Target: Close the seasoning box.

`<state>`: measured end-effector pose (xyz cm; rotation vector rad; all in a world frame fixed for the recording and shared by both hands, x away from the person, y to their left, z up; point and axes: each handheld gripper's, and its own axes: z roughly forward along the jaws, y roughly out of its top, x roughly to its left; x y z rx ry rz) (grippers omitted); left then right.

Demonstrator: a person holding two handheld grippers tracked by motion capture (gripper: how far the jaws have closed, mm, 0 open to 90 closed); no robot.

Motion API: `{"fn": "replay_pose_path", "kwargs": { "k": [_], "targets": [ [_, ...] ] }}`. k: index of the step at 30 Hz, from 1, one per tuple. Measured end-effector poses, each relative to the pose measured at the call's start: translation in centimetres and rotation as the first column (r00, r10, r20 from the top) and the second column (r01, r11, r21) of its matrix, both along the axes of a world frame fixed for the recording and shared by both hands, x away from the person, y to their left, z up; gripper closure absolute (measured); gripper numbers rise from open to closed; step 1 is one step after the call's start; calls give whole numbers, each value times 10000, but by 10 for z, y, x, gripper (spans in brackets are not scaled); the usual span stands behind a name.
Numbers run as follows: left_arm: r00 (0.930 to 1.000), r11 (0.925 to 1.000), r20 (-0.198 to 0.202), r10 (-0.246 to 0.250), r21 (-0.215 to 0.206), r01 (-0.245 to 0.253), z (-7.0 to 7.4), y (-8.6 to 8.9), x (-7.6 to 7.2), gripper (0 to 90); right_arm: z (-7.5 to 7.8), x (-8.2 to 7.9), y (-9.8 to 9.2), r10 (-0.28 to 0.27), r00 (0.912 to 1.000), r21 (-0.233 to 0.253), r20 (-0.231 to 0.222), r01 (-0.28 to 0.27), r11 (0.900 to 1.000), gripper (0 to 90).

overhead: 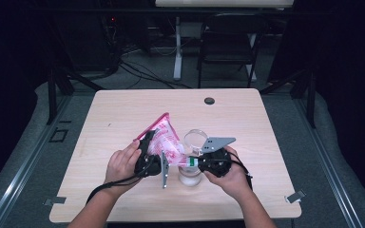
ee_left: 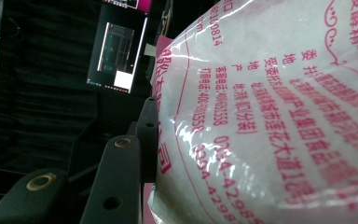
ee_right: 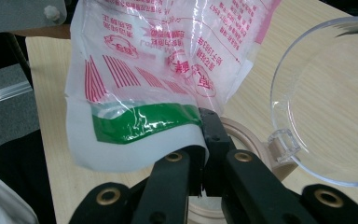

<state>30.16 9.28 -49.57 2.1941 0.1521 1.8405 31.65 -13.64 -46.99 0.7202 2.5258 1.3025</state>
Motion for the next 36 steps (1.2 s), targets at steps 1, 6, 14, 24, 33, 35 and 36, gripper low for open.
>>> {"fn": "replay_pose_path", "kwargs": {
  "k": [1,6,14,24,33,35,36],
  "targets": [
    [10000,10000,-4,-12,2,12,0,0,0,626,0,0,0,0,10000,-29,7,0,10000,896],
    [10000,10000,7,-10,-7,10,0,-1,0,626,0,0,0,-36,10000,-4,13,36,10000,896],
    [9999,10000,92,-84,37,84,0,-2,0,626,-1,1,-1,-55,10000,-43,18,56,10000,896],
    [9998,9998,166,-144,151,142,1,-2,0,626,-2,1,-1,-89,10000,-3,-41,89,10000,897],
    [9998,9997,188,-114,216,110,3,-3,0,627,-1,1,-2,-96,9999,-40,31,96,9999,898],
    [9999,9998,114,-114,148,112,3,-3,0,627,0,1,-3,-87,10000,-15,33,87,10000,898],
    [9997,9997,198,-160,211,156,3,-3,0,627,0,1,-3,-82,10000,-4,25,83,10000,898]
  ]
}}
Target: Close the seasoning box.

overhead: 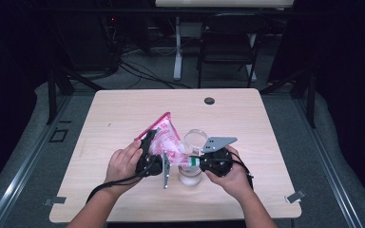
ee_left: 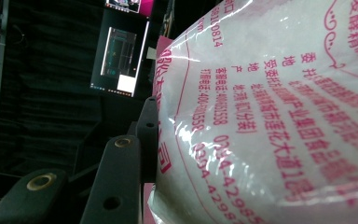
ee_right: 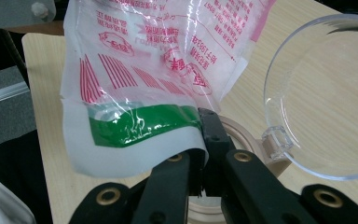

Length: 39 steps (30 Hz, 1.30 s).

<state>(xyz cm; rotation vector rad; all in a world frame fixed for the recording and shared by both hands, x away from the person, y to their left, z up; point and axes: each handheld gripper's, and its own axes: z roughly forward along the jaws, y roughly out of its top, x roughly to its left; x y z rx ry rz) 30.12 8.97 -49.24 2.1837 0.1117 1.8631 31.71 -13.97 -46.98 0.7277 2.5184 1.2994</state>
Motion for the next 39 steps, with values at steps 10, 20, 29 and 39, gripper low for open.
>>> {"fn": "replay_pose_path", "kwargs": {
  "k": [10,20,29,39],
  "targets": [
    [10000,10000,-17,-15,93,15,1,-2,0,628,-1,1,0,-21,10000,-48,-22,21,10000,898],
    [9999,9999,147,-78,147,76,3,-3,-1,628,-3,1,0,-31,10000,-95,-34,31,9999,898],
    [9999,9998,128,-89,179,87,3,-4,-1,628,-3,2,-1,-48,10000,-124,-34,47,9999,898],
    [9998,9998,174,-114,151,112,4,-5,-1,628,-3,2,-2,-87,10000,-136,-41,87,9999,898]
  ]
}}
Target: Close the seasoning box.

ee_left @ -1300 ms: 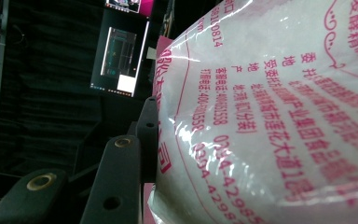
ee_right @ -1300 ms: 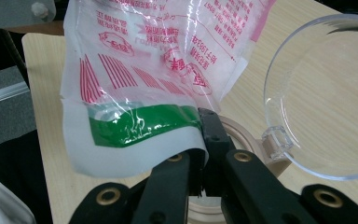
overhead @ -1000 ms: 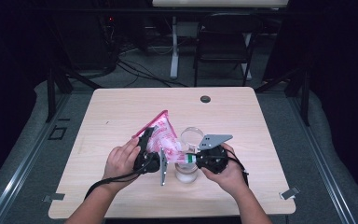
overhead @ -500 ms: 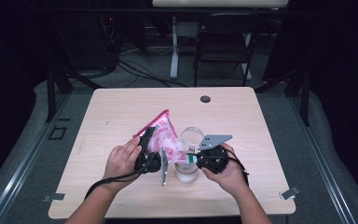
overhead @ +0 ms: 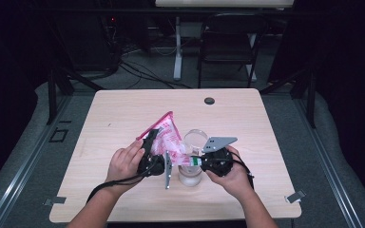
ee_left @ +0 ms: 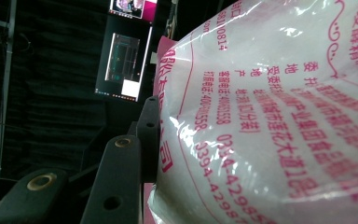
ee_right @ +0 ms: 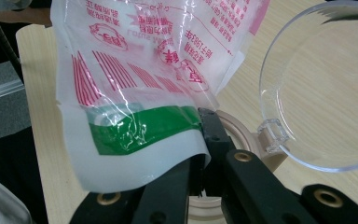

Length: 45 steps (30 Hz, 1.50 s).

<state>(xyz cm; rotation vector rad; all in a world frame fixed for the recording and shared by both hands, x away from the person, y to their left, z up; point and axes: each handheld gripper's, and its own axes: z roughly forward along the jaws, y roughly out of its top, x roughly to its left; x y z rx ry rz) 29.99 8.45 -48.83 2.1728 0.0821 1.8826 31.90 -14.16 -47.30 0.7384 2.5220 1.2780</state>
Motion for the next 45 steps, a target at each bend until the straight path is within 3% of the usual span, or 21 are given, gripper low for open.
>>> {"fn": "replay_pose_path", "kwargs": {
  "k": [45],
  "targets": [
    [10000,10000,49,-38,29,38,1,-3,-2,630,0,1,-3,-46,10000,-26,5,46,10000,898]
  ]
}}
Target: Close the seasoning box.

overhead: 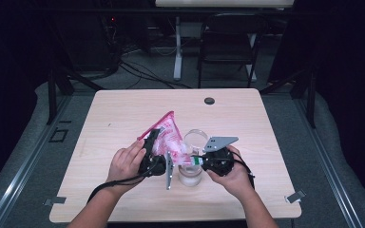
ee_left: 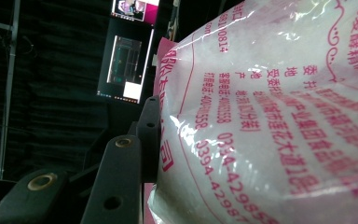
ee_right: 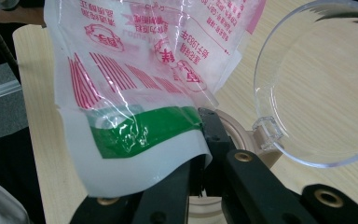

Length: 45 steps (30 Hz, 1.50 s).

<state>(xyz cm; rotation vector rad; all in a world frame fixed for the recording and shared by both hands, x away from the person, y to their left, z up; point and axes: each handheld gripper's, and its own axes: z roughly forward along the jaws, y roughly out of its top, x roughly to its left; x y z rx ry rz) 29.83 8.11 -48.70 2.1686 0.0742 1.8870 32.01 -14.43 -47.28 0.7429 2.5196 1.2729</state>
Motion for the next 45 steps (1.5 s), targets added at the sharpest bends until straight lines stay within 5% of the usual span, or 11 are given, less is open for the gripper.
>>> {"fn": "replay_pose_path", "kwargs": {
  "k": [45],
  "targets": [
    [9999,9983,81,-115,574,110,6,-6,0,631,-1,1,-3,-87,10000,57,-29,87,9999,898]
  ]
}}
